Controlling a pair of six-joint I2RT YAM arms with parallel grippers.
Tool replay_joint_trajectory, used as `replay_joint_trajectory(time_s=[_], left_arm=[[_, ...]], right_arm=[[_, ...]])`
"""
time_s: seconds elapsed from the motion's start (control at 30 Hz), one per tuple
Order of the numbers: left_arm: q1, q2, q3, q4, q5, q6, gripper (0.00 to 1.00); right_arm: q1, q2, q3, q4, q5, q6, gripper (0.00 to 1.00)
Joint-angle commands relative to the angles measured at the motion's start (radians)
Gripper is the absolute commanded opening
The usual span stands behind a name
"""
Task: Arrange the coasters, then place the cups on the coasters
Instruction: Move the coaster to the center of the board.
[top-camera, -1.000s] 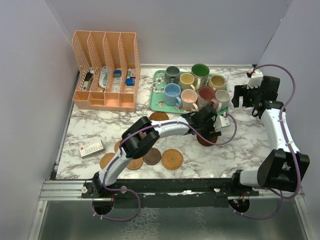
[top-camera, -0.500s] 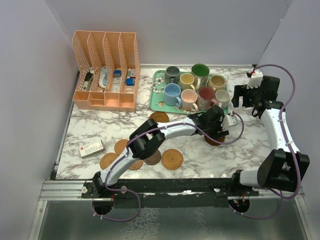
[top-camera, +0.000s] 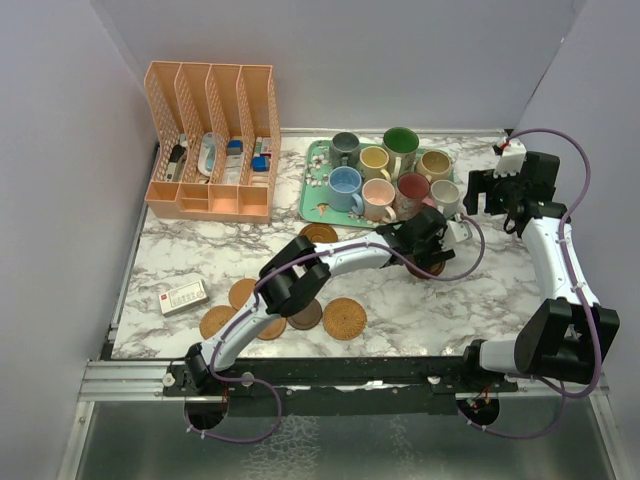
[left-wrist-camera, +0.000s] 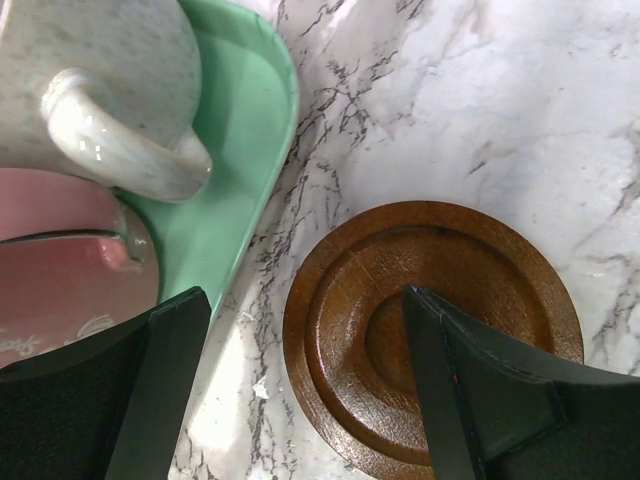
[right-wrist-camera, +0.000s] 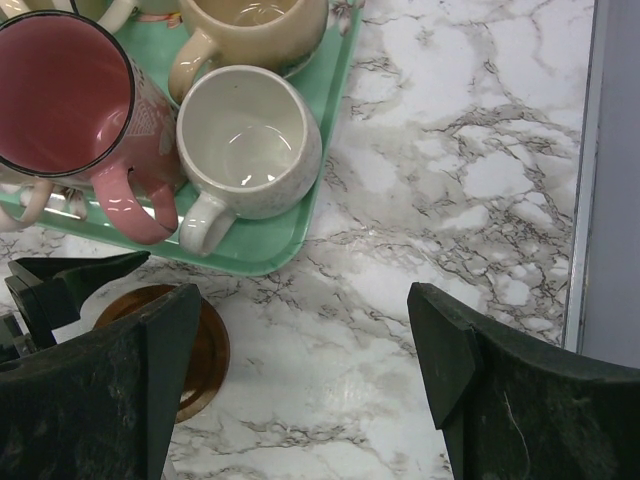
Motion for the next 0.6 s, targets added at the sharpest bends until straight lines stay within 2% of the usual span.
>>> replay_joint_trajectory(time_s=[0.0,0.17,0.43,0.57], left_arm=[[0.012,0.038,-0.026,-0.081,-0.056,0.027,0.81],[0.012,-0.03,-0.047,-0.1,0.018,0.001,0.82],[0.011,-0.079,0.087,-0.217,0.13,-0.064,0.87],[0.013,-0.173,-0.025,-0.226,0.164,-0.045,0.87]], right_arm=[[-0.002,-0.008,-0.011,0.028,-0.002,0.0,0.86],[-0.002,-0.008,-0.011,0.024,-0.022,-0.004,0.86],[-0.002,-0.009,-0.012,0.019,-0.053,-0.013,0.86],[-0.002,-0.011,-0.013,0.022,-0.047,-0.013,0.86]])
